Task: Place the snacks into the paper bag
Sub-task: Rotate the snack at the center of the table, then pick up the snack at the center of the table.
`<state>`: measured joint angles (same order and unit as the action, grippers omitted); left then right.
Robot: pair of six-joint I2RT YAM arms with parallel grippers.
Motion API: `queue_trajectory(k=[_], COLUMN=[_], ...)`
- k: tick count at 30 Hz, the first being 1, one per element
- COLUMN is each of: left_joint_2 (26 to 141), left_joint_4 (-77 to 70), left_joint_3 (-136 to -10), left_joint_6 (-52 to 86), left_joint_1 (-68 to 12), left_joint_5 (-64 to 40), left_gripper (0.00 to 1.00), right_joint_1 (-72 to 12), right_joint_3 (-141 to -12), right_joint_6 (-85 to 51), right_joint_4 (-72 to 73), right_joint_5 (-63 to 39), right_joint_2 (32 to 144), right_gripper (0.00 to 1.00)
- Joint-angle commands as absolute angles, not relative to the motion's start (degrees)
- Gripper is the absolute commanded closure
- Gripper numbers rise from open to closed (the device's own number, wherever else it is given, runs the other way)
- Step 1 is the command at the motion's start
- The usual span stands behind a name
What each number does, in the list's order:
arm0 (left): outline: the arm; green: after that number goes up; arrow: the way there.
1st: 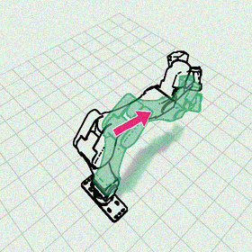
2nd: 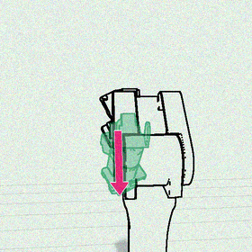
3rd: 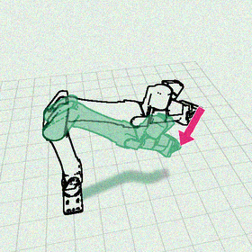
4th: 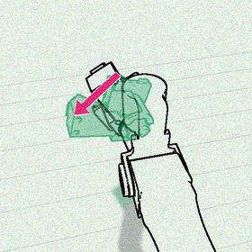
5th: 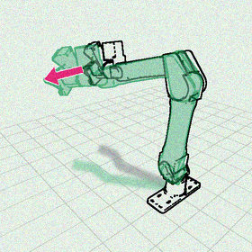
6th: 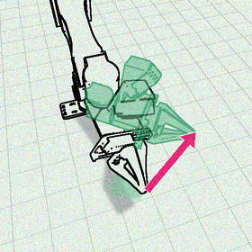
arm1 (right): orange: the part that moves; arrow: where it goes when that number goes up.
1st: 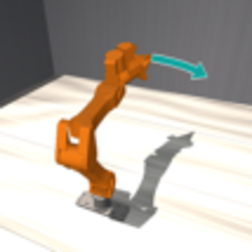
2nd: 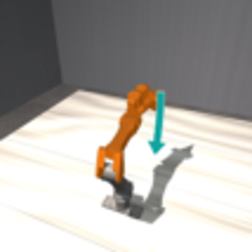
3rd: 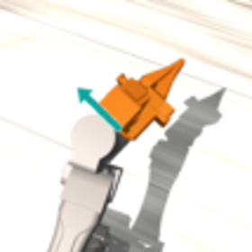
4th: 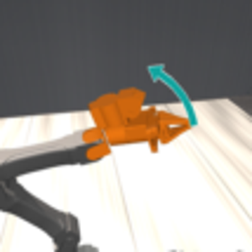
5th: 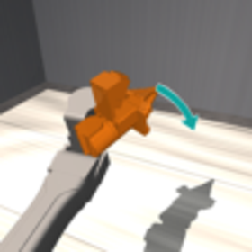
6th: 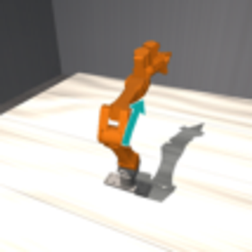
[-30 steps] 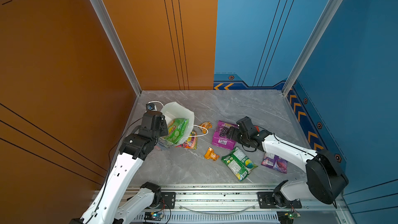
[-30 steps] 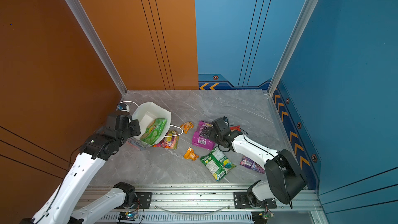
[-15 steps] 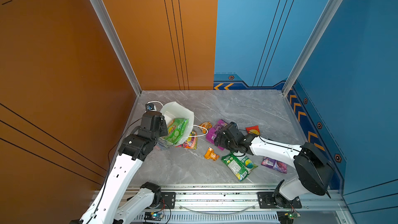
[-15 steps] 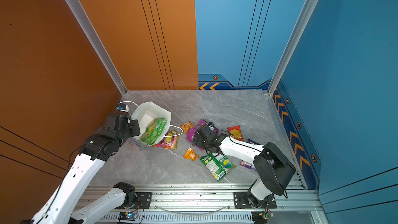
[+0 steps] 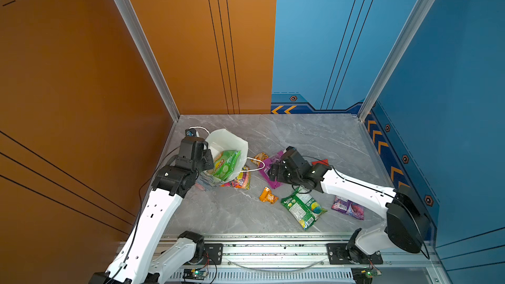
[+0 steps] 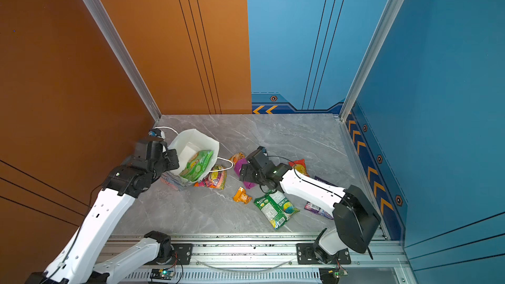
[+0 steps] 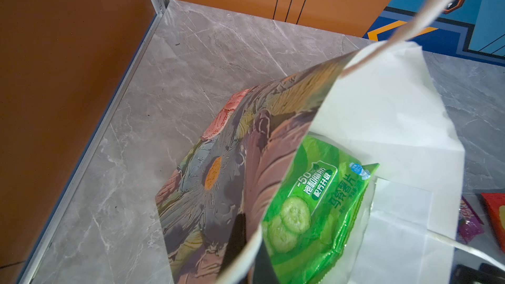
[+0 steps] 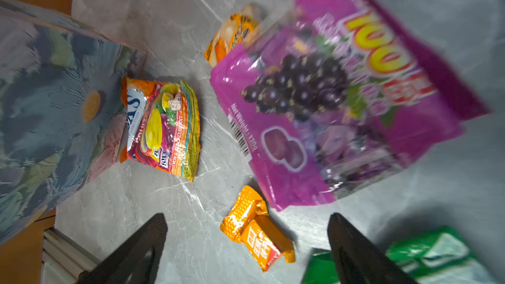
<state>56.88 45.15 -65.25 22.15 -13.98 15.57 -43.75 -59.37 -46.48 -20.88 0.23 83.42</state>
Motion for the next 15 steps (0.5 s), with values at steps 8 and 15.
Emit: queue_trajectory(k=[8,15], left_joint_2=[59.25,59.70], left_joint_4=[47.80,47.61], left_joint_3=[-69.69,-68.79], left_joint_6=[22.98,21.09], left_joint_1=[-7.79,-7.40], left_joint_5=[4.95,6.99], left_gripper=[1.00,1.00], right_joint_1=[-27.00,-23.25], right_joint_3=[-68.82,-76.85], right_joint_6=[-25.78,-14.96], right_joint_4=[-30.21,-32.76], right_joint_5=[-7.91,-14.35], right_joint_2=[89.54,99.98], right_gripper=[0.06,0.06])
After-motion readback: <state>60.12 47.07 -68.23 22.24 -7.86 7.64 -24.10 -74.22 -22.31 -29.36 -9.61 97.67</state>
